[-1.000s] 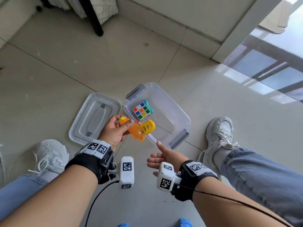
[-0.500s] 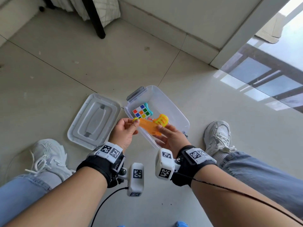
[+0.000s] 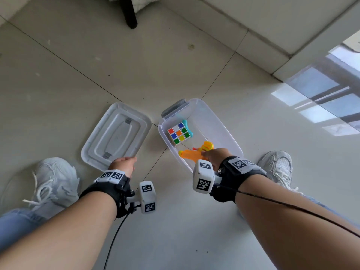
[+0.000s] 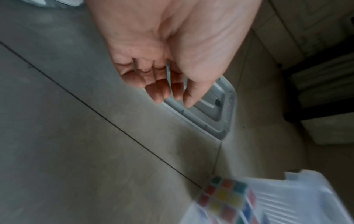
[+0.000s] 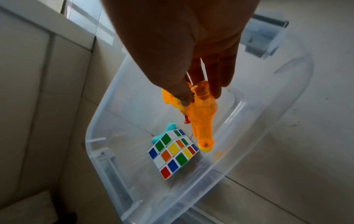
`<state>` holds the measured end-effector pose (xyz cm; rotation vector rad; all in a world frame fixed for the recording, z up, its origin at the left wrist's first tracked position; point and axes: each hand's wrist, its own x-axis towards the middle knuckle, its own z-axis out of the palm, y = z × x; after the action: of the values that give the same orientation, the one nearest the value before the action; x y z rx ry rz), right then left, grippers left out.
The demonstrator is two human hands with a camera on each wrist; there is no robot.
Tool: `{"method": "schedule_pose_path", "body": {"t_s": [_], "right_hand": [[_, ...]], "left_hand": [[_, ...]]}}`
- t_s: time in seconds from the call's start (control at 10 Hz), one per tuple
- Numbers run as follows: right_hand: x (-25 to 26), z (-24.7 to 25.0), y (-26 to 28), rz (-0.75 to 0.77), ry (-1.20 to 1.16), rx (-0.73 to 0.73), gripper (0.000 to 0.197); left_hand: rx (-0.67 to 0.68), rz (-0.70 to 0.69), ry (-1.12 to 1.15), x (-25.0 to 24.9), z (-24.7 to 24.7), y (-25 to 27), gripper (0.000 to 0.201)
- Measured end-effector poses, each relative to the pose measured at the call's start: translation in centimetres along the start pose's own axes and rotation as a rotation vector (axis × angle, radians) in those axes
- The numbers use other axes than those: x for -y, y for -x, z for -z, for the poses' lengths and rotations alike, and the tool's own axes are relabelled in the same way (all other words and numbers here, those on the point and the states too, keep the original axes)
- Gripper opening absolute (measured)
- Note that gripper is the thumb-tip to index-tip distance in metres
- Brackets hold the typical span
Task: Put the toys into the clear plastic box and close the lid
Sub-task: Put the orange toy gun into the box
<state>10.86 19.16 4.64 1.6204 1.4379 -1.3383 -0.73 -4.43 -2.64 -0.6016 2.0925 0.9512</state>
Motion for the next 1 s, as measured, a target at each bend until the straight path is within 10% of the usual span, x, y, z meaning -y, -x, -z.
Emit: {"method": "schedule_pose_path", "body": {"t_s": [0.4,0.6,0.7,1.0], "right_hand": [[0.4,-0.2,-3.5,-0.039,-0.219,-0.065,0.006],[0.8,-0.4,-2.9,0.058,0.182,-0.069,0.04],[0.9,-0.3,-2.6,-0.025,-0.227,-0.058,0.046],[1.8,1.3,0.6,0.035,-0.392,0.008,0.052]], "left_hand": [[-0.055,-0.167,-0.188,-1.6,-1.9,-3.9,0.023],[-0.046,-0.244,-0.38,-1.2,-2.4,-4.6,0.018],[-0.063,-0.262,-0.52,-1.3,-1.7,-4.9,0.016],[-0.155,-0.384,-0.575,-3.5,-0.1,-2.1,0.006]]}}
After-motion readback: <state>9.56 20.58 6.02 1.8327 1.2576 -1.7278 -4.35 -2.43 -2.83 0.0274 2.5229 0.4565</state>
